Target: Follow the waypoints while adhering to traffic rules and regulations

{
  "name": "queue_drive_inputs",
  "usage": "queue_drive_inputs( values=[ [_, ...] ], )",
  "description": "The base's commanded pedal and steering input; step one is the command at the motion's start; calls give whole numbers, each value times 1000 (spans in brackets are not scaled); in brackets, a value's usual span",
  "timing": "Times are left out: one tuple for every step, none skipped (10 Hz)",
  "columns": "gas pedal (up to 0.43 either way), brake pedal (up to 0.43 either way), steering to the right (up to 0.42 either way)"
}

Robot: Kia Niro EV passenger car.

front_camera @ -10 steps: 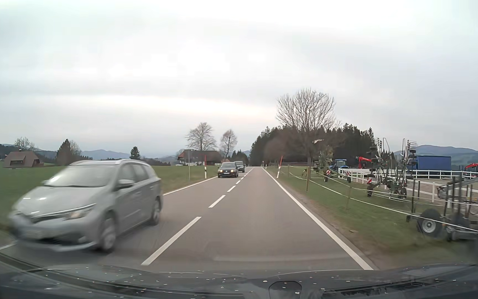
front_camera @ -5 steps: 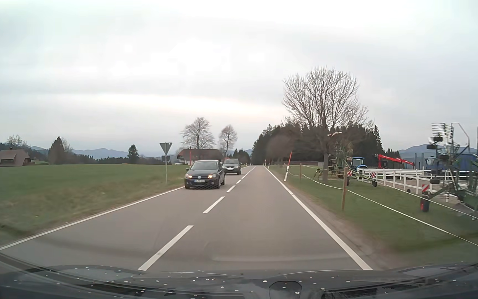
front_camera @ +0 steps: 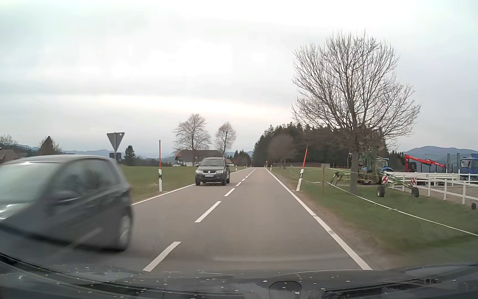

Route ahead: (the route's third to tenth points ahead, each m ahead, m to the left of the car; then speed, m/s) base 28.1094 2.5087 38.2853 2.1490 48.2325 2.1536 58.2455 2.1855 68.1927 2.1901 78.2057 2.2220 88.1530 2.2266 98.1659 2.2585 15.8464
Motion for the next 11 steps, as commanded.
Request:
queue_drive_inputs(
  values=[
    [138,0,1],
    [138,0,0],
    [138,0,-1],
    [138,0,-1],
    [138,0,-1],
    [138,0,0],
    [138,0,1],
    [130,0,1],
    [118,0,1],
    [118,0,0],
    [110,0,0]
  ],
)
